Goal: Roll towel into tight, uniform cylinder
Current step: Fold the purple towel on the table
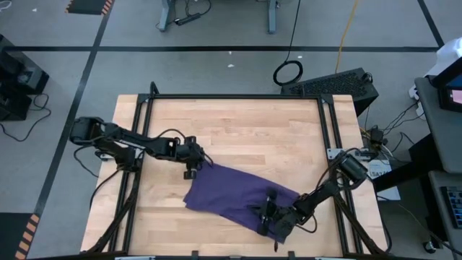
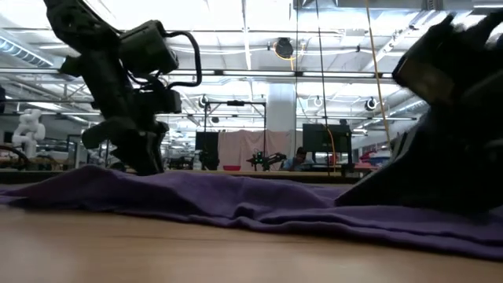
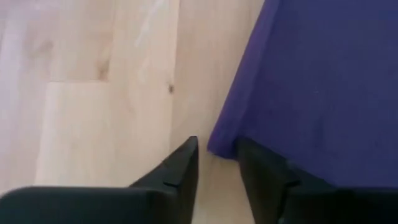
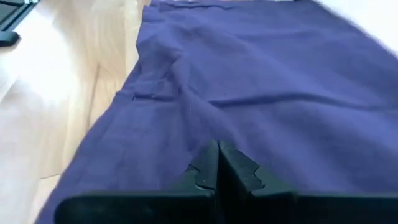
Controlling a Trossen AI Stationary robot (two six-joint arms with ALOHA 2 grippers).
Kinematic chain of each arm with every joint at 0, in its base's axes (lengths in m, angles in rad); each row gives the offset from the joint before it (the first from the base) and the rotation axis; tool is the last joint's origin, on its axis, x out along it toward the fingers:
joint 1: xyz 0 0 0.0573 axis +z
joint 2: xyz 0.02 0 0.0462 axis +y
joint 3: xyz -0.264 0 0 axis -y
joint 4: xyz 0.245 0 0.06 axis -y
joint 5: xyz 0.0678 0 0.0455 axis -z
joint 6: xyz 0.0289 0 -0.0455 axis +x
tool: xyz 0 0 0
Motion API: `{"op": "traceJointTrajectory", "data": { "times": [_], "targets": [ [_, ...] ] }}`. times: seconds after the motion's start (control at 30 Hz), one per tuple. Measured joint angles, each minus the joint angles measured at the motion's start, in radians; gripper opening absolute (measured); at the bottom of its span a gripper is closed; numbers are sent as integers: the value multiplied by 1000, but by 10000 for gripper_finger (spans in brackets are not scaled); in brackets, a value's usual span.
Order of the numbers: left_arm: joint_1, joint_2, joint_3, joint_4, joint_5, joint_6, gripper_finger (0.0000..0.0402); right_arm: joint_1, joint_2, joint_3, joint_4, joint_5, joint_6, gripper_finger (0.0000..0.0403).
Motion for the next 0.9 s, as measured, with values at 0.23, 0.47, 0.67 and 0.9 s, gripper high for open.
{"op": "traceJointTrajectory", "data": {
  "times": [0.23,0.47,0.67,0.9],
  "targets": [
    [6,-2,10,14,-102,32,9,-7,50,3,36,7,67,1],
    [12,-42,63,-1,-46,24,7,-7,49,2,56,26,47,1],
    [12,-36,52,-15,97,5,65,-14,51,1,90,29,18,0],
    [40,26,-3,53,57,25,119,-15,44,-1,118,20,-14,0]
  ]
}}
